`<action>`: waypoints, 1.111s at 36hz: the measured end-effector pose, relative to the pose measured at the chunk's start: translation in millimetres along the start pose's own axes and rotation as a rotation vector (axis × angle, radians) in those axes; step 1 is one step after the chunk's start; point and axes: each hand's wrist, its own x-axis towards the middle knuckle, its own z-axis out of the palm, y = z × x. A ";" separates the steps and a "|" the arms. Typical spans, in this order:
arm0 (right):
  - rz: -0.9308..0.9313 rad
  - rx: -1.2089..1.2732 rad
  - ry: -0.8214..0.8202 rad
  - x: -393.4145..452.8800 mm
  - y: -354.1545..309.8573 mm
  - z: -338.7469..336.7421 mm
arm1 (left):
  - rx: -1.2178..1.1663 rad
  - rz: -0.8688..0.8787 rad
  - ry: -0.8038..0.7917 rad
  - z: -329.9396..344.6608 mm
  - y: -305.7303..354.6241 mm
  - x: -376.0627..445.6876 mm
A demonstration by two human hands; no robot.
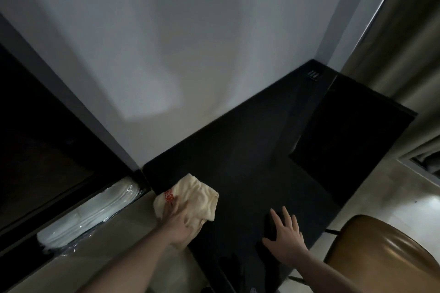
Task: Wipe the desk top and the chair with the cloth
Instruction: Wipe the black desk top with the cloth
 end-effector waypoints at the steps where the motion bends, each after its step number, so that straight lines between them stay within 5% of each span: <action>1: 0.001 0.002 0.000 -0.2 2.2 -2.8 | -0.021 0.008 -0.003 2.5 -1.1 4.7; 12: -0.014 -0.039 0.015 51.9 50.9 -66.9 | -0.036 -0.023 0.156 5.9 43.4 69.2; 18: -0.069 -0.078 -0.009 98.7 73.7 -110.5 | -0.201 -0.084 0.223 -15.5 137.8 94.4; 23: -0.093 -0.125 -0.050 129.4 87.6 -142.1 | -0.232 -0.020 0.070 -35.1 182.2 134.2; 30: -0.090 -0.199 -0.106 137.0 73.3 -157.2 | -0.474 0.124 0.237 -54.0 183.1 93.2; 34: -0.152 -0.236 -0.106 133.3 48.8 -151.3 | -0.657 0.011 0.344 -19.0 164.1 43.1; 40: -0.266 -0.264 -0.098 109.6 -7.0 -122.3 | -0.552 -0.255 0.154 33.1 116.1 17.5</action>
